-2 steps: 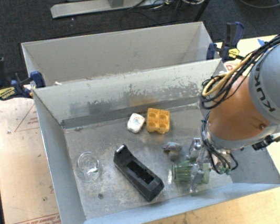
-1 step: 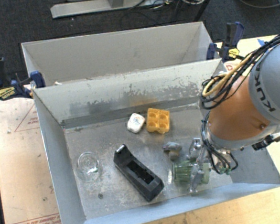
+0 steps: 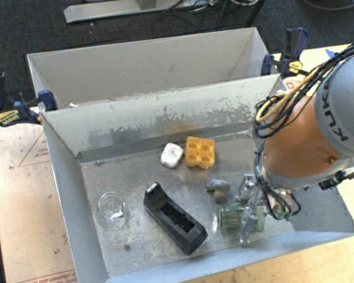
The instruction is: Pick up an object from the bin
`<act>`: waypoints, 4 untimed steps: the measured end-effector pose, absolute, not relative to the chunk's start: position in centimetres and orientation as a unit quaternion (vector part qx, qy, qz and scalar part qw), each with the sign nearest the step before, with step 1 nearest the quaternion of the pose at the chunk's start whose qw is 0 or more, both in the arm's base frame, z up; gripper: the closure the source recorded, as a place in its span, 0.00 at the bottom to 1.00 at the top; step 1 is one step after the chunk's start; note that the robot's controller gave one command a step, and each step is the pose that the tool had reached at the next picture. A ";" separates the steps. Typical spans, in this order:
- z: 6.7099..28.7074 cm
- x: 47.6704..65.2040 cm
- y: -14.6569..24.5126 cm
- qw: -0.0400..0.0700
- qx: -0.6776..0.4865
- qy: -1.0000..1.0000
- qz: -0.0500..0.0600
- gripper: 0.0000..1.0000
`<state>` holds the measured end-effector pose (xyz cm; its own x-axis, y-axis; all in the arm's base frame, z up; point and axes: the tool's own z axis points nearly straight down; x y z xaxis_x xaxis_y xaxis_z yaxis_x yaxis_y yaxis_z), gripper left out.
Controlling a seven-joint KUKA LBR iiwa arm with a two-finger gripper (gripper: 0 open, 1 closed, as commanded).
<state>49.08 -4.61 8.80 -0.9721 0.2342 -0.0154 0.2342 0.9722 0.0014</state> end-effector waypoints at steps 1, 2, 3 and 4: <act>8.8 49.1 -4.6 0.008 0.118 0.993 0.000 1.00; 8.8 49.1 -4.6 0.008 0.118 0.993 0.000 1.00; 8.8 49.1 -4.6 0.008 0.118 0.993 0.000 1.00; 8.8 49.1 -4.6 0.008 0.118 0.993 0.000 1.00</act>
Offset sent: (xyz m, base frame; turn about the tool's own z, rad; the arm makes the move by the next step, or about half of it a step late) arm 0.0000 0.0000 0.0000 0.0000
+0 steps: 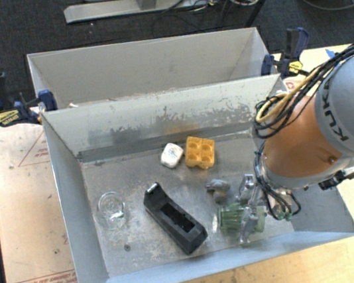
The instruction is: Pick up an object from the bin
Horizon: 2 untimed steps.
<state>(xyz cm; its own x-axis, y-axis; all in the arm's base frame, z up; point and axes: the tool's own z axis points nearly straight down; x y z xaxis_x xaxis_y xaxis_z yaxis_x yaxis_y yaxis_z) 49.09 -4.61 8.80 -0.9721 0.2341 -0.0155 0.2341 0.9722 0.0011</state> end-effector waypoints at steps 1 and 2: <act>9.0 48.9 -4.4 0.010 0.071 0.997 -0.002 1.00; 27.6 49.9 -4.4 0.006 0.062 0.998 0.000 1.00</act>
Offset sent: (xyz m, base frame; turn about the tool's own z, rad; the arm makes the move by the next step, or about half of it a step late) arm 0.0057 0.0024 0.1843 -0.1119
